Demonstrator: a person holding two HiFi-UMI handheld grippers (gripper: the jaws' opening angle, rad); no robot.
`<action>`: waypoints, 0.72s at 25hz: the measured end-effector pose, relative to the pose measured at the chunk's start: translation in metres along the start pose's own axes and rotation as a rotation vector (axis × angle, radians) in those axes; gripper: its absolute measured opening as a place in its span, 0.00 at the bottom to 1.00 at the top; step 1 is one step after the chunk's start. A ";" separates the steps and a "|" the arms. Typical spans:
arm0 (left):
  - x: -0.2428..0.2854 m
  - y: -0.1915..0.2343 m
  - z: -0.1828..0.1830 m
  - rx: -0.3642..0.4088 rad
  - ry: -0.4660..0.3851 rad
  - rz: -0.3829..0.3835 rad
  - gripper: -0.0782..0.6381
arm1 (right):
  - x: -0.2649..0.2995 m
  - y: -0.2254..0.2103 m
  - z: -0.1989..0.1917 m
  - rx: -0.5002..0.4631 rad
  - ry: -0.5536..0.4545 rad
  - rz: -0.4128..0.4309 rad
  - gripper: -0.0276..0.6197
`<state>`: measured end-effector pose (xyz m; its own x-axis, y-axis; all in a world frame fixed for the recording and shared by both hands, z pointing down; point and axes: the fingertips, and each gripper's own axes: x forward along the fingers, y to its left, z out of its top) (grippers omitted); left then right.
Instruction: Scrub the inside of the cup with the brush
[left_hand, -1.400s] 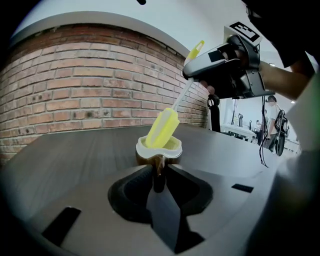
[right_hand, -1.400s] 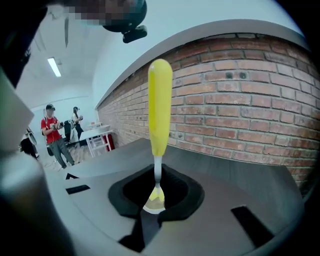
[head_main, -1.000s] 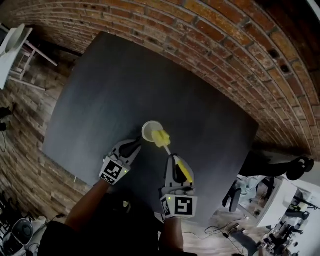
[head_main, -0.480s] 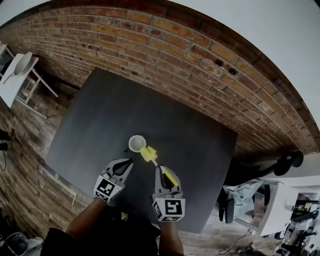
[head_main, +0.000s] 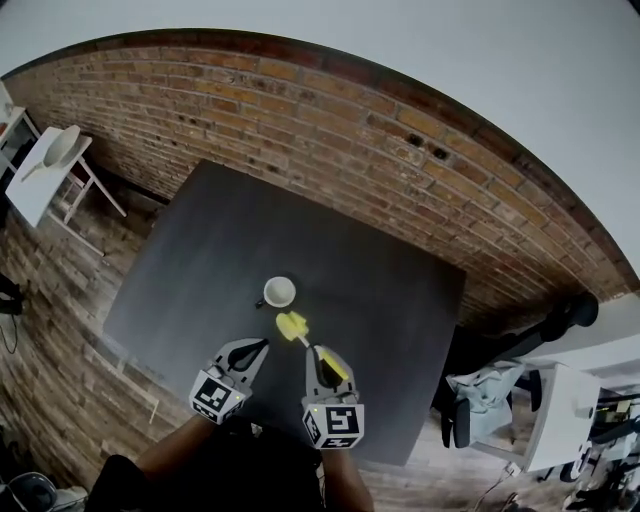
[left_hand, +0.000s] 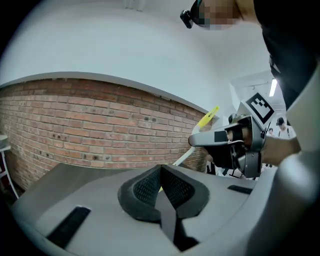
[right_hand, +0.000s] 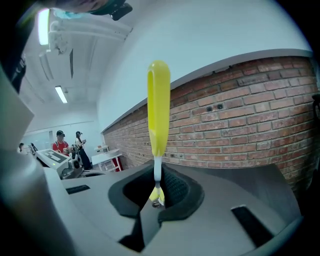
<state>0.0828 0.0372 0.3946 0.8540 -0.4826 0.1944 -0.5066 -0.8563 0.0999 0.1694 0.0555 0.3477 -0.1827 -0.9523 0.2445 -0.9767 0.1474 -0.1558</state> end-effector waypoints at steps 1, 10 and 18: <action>-0.006 -0.001 0.002 -0.003 -0.002 0.001 0.15 | -0.003 0.006 -0.001 0.002 0.003 -0.005 0.12; -0.061 0.008 0.019 -0.015 -0.022 -0.020 0.15 | -0.027 0.053 -0.012 0.015 0.032 -0.083 0.12; -0.078 0.020 0.020 -0.025 -0.045 -0.041 0.15 | -0.027 0.077 -0.026 -0.013 0.066 -0.112 0.12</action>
<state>0.0082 0.0542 0.3624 0.8781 -0.4558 0.1457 -0.4738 -0.8709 0.1310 0.0958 0.0996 0.3540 -0.0788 -0.9434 0.3222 -0.9927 0.0446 -0.1121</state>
